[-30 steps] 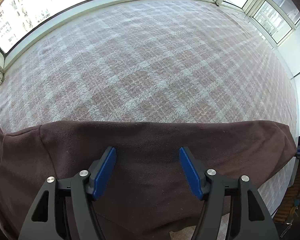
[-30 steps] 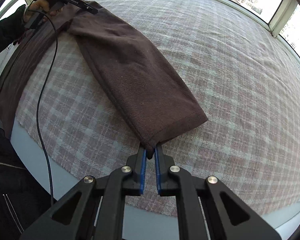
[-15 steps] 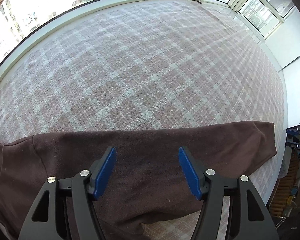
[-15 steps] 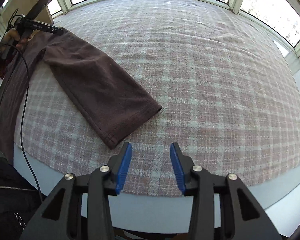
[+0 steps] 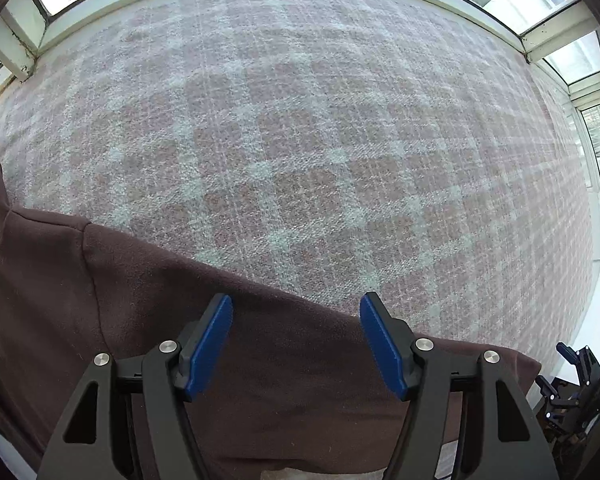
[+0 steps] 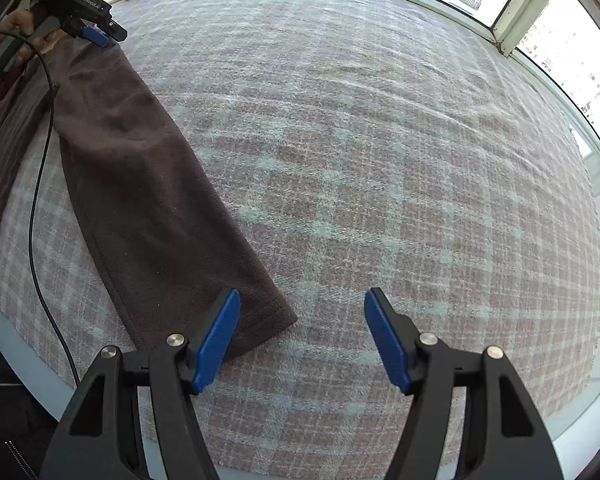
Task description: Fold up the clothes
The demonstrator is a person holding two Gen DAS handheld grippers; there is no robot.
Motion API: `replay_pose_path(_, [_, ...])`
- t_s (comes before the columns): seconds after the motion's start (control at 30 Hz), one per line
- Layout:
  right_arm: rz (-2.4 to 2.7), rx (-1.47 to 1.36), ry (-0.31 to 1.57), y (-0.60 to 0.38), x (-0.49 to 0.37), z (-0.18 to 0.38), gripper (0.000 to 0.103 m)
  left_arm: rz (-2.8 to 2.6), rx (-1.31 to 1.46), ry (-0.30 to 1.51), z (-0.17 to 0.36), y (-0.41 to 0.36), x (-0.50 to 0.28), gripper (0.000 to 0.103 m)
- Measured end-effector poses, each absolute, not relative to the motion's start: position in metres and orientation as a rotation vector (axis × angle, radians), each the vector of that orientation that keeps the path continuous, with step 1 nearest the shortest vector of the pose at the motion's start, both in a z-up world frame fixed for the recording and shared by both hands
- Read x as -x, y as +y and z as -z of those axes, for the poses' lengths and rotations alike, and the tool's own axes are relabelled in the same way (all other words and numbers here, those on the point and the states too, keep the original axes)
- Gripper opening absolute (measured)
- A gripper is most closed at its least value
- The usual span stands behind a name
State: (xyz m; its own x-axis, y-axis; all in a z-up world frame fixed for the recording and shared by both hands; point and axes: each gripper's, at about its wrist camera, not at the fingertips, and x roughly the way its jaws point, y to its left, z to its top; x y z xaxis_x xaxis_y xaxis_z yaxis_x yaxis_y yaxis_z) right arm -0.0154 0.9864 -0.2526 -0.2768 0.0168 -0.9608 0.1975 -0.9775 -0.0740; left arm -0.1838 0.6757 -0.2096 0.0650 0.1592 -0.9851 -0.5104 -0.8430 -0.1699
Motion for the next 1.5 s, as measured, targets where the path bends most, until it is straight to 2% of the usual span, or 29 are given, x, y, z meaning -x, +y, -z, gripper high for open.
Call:
replay_pose_path(0.13, [2.382,-1.803,0.326,0.985,0.026,0.25,0.064,-1.845,1.86,0.423,0.215,0.687,0.18,0.064])
replay_pose_path(0.17, [2.372,-1.805,0.337,0.986,0.028,0.251,0.064,-1.848,1.845,0.442,0.215,0.692,0.176,0.061])
replay_pose_path(0.33, [2.328,-1.81,0.279,0.999,0.026,0.25,0.064,-1.847,1.784,0.483,0.211,0.691,0.172,0.032])
replay_pose_path(0.4, [2.311,-1.79,0.287,1.0,0.023,0.249,0.064,-1.834,1.779,0.461,0.211,0.684,0.173,0.017])
replay_pose_path(0.47, [2.294,-1.771,0.296,1.0,0.019,0.248,0.064,-1.821,1.769,0.446,0.212,0.663,0.176,0.007])
replay_pose_path(0.6, [2.241,-1.733,0.278,0.999,0.014,0.246,0.064,-1.807,1.726,0.465,0.21,0.67,0.163,0.0])
replay_pose_path(0.7, [2.183,-1.797,0.185,1.004,0.015,0.252,0.064,-1.79,1.702,0.483,0.208,0.677,0.147,0.0])
replay_pose_path(0.77, [2.153,-1.819,0.135,1.008,0.015,0.255,0.058,-1.777,1.698,0.473,0.207,0.682,0.137,0.0])
replay_pose_path(0.8, [2.161,-1.815,0.154,1.008,0.014,0.253,0.051,-1.765,1.693,0.476,0.205,0.69,0.124,0.0])
replay_pose_path(0.83, [2.16,-1.818,0.165,1.009,0.013,0.252,0.037,-1.766,1.687,0.482,0.201,0.699,0.109,0.0])
replay_pose_path(0.87, [2.156,-1.822,0.172,1.009,0.013,0.251,0.028,-1.769,1.687,0.483,0.198,0.703,0.092,0.0])
replay_pose_path(0.9, [2.151,-1.827,0.179,1.009,0.013,0.249,0.013,-1.763,1.687,0.481,0.2,0.709,0.082,0.0])
replay_pose_path(1.07, [2.133,-1.831,0.281,1.001,0.008,0.243,0.008,-1.77,1.705,0.443,0.209,0.669,0.093,0.0])
replay_pose_path(1.23, [2.154,-1.798,0.292,0.999,-0.004,0.225,0.006,-1.776,1.76,0.381,0.206,0.678,0.126,0.0])
replay_pose_path(1.27, [2.155,-1.79,0.286,1.0,-0.006,0.22,0.006,-1.767,1.793,0.348,0.21,0.677,0.146,0.004])
replay_pose_path(1.3, [2.158,-1.783,0.29,1.0,-0.008,0.216,0.006,-1.776,1.823,0.325,0.213,0.674,0.154,0.022])
replay_pose_path(1.33, [2.162,-1.78,0.295,0.999,-0.009,0.212,0.006,-1.787,1.852,0.301,0.215,0.672,0.161,0.035])
replay_pose_path(1.37, [2.164,-1.779,0.299,1.0,-0.011,0.209,0.006,-1.802,1.875,0.275,0.217,0.67,0.164,0.057])
replay_pose_path(1.43, [2.173,-1.779,0.317,1.001,-0.017,0.202,0.006,-1.804,1.921,0.215,0.219,0.668,0.169,0.059])
replay_pose_path(1.5, [2.173,-1.774,0.326,0.999,-0.02,0.197,0.006,-1.799,1.939,0.232,0.216,0.671,0.186,0.059])
